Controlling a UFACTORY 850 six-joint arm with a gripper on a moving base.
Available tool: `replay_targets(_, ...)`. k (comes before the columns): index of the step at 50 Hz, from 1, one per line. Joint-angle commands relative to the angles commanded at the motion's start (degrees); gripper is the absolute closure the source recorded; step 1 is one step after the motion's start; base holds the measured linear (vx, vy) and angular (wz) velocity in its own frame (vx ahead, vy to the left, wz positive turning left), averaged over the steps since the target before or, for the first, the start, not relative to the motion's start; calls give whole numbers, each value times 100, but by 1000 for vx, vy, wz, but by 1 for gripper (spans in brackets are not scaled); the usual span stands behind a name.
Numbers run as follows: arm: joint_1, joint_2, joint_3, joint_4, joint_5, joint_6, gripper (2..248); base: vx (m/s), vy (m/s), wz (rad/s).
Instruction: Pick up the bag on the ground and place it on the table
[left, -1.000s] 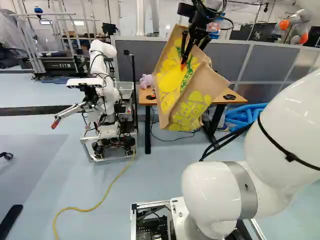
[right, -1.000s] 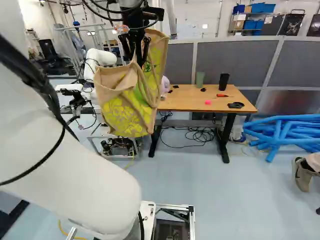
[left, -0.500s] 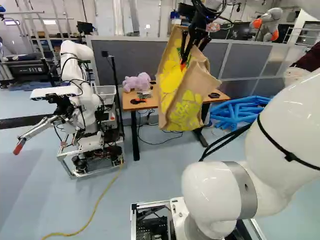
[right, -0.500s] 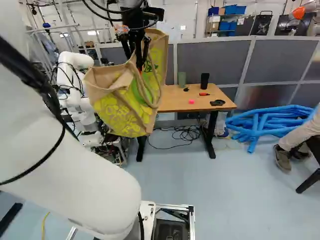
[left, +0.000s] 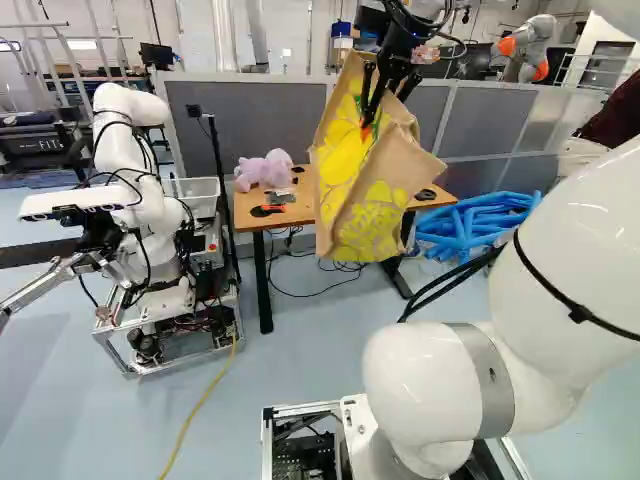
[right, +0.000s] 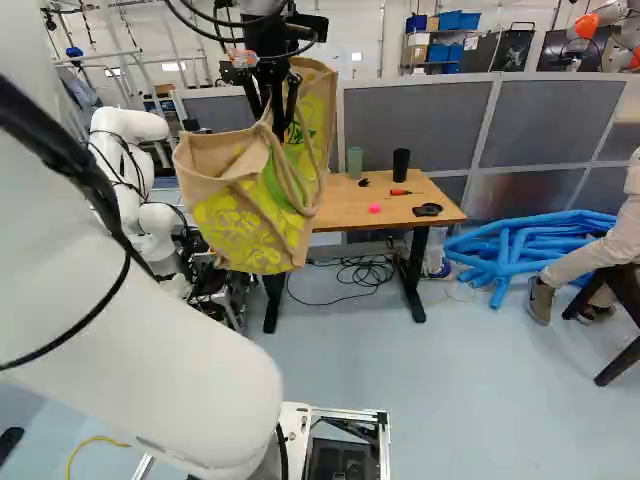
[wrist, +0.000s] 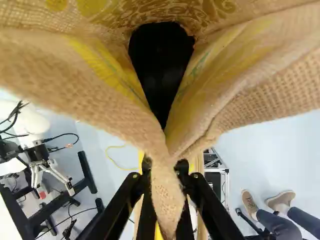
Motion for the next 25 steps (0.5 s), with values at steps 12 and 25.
replay_targets(12, 0, 0, 0, 0, 0, 0, 217, 93, -50, 5)
replay_targets(25, 0, 0, 0, 0, 0, 0, 217, 99, -62, 4)
